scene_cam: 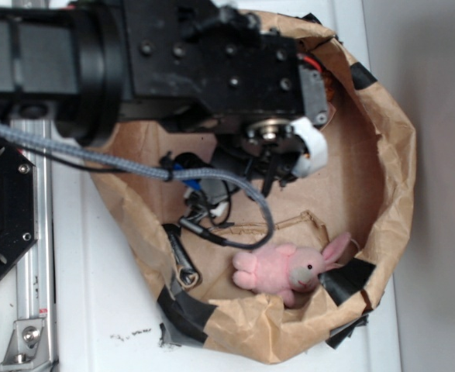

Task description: Grab the yellow duck.

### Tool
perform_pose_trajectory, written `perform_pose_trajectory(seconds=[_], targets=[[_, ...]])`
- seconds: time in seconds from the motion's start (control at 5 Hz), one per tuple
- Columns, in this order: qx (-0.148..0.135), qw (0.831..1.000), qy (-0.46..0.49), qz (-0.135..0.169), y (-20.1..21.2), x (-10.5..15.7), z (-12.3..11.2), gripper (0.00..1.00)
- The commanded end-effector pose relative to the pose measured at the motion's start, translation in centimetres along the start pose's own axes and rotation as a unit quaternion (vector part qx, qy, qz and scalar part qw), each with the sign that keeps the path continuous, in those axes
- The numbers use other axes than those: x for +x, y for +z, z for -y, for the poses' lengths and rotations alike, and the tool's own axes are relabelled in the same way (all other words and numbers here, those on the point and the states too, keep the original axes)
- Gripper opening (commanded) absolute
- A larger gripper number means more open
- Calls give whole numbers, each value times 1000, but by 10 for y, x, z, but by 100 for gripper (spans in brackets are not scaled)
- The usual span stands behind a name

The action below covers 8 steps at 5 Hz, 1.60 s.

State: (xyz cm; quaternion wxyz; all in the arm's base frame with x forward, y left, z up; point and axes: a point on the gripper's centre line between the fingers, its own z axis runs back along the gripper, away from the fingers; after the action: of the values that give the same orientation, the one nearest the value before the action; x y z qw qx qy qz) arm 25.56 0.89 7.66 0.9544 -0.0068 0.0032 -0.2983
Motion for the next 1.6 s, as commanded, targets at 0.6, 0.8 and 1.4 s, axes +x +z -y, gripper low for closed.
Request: perform_pose_trajectory(seconds=[0.6, 0.8, 1.4], targets=[[15, 1000, 6, 11, 15, 0, 1, 100], [20, 998, -8, 67, -8, 0, 7, 100], [28, 996, -34, 77, -22, 7, 1, 100]])
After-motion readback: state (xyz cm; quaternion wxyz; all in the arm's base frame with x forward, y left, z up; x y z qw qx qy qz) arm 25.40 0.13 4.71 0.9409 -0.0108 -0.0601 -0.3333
